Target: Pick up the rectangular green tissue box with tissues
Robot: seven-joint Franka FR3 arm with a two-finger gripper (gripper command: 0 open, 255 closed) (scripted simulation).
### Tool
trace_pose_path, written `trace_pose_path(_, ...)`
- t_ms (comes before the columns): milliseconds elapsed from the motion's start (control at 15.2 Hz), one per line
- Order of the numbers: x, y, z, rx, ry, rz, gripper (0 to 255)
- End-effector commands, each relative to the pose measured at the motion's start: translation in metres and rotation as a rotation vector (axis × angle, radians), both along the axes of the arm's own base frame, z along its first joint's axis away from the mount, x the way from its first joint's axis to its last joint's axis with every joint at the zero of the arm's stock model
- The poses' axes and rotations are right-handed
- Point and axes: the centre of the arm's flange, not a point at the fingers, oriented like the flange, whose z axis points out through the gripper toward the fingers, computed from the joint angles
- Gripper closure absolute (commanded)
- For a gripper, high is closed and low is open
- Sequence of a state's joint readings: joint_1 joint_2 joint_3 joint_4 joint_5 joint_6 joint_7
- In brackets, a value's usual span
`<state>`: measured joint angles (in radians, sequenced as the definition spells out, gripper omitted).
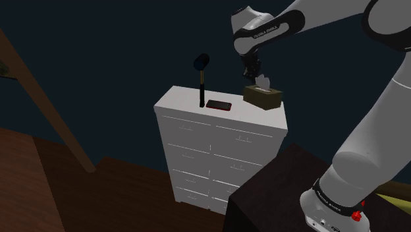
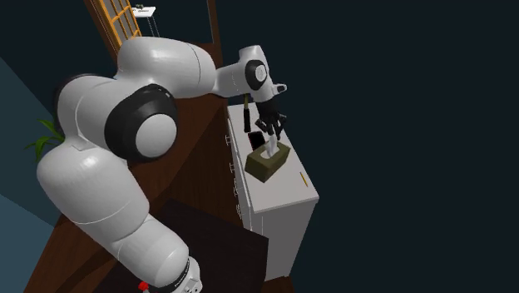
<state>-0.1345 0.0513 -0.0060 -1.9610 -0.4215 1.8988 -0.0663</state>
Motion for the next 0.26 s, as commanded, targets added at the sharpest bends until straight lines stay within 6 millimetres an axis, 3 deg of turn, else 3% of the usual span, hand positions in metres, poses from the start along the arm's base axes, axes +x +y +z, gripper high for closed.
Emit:
trace_pose_path(0,0.0001,0.0001,0.0112,0.0,0.0,0.0,255)
trace_pose_path(198,0.0001,0.0001,0.0173,0.0,0.0,0.0,255)
